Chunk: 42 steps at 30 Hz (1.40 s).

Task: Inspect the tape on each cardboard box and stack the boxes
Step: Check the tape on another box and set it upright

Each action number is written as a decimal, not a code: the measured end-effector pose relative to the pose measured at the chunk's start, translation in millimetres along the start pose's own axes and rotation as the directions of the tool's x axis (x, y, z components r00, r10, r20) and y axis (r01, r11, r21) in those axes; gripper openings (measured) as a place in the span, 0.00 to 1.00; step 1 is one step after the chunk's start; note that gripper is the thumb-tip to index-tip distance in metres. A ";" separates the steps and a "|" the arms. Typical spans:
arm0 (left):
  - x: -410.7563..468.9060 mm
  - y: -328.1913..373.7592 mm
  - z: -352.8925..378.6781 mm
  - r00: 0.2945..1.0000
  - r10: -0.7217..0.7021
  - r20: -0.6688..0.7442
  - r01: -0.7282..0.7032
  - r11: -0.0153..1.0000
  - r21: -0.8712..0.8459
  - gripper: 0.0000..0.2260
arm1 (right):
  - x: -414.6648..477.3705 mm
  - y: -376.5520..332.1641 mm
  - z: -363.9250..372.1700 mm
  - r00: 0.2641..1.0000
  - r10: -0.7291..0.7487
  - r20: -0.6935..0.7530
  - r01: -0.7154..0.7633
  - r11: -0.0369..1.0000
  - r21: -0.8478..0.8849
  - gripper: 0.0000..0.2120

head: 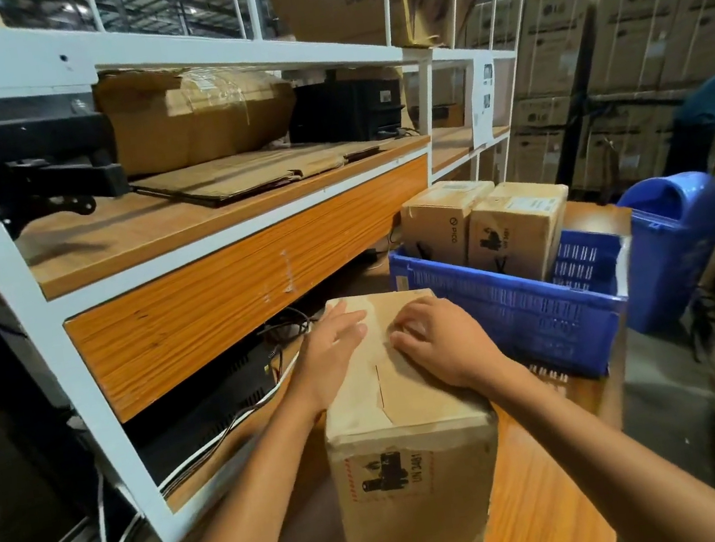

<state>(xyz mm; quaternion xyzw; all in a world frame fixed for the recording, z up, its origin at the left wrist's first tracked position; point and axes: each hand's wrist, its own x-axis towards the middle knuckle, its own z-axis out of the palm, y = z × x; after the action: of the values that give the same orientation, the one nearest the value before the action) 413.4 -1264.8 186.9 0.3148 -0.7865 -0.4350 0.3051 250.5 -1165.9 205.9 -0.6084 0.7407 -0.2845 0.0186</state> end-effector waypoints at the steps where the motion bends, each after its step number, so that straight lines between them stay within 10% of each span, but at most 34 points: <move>1: 0.1 -2.2 1.8 1.000 -0.005 -0.018 0.003 0.992 -0.127 0.16 | -1.9 1.4 0.3 0.997 0.044 -0.059 -0.040 0.997 0.069 0.13; 10: 5.0 17.0 47.6 0.991 -0.110 -0.071 0.056 0.847 -0.528 0.35 | -19.7 51.1 -25.9 0.981 0.123 -0.147 -0.101 0.984 0.144 0.08; 17: -3.0 13.1 125.9 0.985 -0.170 0.036 0.174 0.967 -0.185 0.30 | -48.5 124.9 -58.0 0.965 0.209 -0.156 -0.201 0.977 0.067 0.11; 24: -14.4 -46.7 166.1 0.929 -0.356 -0.096 0.362 0.833 0.418 0.31 | -74.8 182.8 -84.7 0.858 0.445 0.256 -0.513 0.751 0.415 0.38; 27: -20.9 -39.1 171.1 0.821 -0.513 -0.248 0.568 0.777 0.273 0.37 | -83.3 206.6 -86.1 0.871 0.380 0.312 -0.490 0.716 0.498 0.42; 31: -19.2 -45.1 172.0 0.727 -0.634 -0.262 0.620 0.771 -0.146 0.39 | -81.7 230.4 -79.6 0.847 0.426 0.317 -0.525 0.584 0.619 0.21; 35: -14.4 -83.3 172.9 0.686 -0.673 -0.278 0.605 0.739 -0.298 0.43 | -74.4 262.3 -63.0 0.859 0.426 0.285 -0.512 0.696 0.503 0.18; 42: -31.7 -57.1 182.5 0.658 -0.662 -0.359 0.588 0.749 -0.305 0.18 | -71.6 271.5 -30.1 0.835 0.443 0.326 -0.544 0.756 0.364 0.07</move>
<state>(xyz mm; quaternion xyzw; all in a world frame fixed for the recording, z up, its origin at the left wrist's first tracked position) 308.5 -1175.1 50.8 0.6314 -0.4995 -0.4914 0.3322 16.0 -1062.0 87.7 -0.3971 0.7838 -0.3606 0.3129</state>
